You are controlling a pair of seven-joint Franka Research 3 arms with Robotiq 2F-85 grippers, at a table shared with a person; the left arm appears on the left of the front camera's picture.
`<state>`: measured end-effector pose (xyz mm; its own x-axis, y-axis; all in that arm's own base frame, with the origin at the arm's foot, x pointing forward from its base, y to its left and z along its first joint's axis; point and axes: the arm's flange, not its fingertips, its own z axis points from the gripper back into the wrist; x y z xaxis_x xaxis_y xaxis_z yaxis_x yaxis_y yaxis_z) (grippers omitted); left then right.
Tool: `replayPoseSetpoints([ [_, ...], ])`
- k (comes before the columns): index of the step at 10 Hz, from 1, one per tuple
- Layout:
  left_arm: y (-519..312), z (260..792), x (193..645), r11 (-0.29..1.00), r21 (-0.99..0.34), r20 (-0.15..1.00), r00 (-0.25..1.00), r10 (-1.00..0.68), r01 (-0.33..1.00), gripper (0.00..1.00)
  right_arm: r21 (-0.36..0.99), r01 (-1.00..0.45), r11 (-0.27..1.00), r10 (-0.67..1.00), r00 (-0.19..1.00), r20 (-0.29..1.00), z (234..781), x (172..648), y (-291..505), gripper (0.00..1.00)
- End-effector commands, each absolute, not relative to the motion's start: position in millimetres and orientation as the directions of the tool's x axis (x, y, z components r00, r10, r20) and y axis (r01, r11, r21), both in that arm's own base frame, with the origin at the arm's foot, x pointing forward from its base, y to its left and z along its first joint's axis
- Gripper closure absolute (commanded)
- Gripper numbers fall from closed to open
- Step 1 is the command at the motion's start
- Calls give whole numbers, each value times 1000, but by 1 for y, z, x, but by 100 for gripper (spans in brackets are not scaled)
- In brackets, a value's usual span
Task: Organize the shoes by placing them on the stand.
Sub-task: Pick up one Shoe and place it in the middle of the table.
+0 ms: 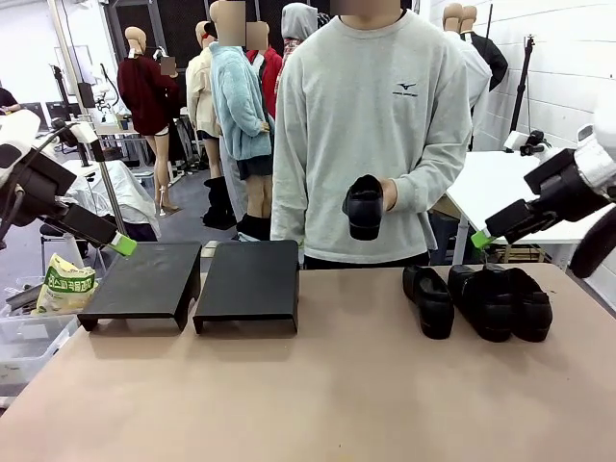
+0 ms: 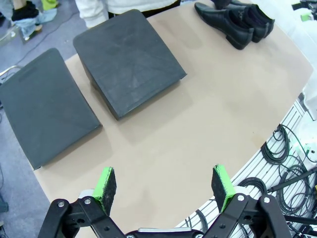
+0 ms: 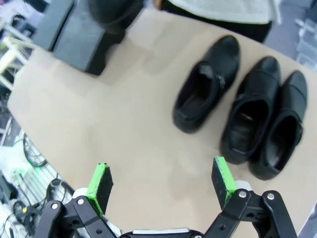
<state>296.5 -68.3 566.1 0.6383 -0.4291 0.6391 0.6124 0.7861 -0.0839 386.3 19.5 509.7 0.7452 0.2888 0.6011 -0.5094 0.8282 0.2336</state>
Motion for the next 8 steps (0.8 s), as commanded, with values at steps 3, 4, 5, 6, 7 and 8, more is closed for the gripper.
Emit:
replayPoseSetpoints([
  [3, -68, 566, 297, 780, -87, 640, 635, -433, 620, 0, 198, -282, 939, 201, 915, 350, 497, 468, 7, 0],
  [4, -68, 566, 297, 780, -87, 640, 635, -433, 620, 0, 200, -256, 946, 191, 936, 294, 486, 483, 3, 0],
  [5, -68, 566, 297, 780, -87, 640, 635, -433, 620, 0, 190, -248, 950, 197, 948, 248, 473, 496, 4, 0],
  [6, -68, 566, 297, 780, -87, 640, 635, -433, 620, 0, 176, -248, 952, 208, 953, 220, 464, 503, 8, 0],
  [7, -68, 566, 297, 780, -87, 640, 635, -433, 620, 0, 163, -248, 955, 216, 958, 190, 456, 510, 13, 0],
  [8, -68, 566, 297, 780, -87, 640, 635, -433, 620, 0, 141, -254, 957, 231, 959, 161, 449, 517, 20, 0],
])
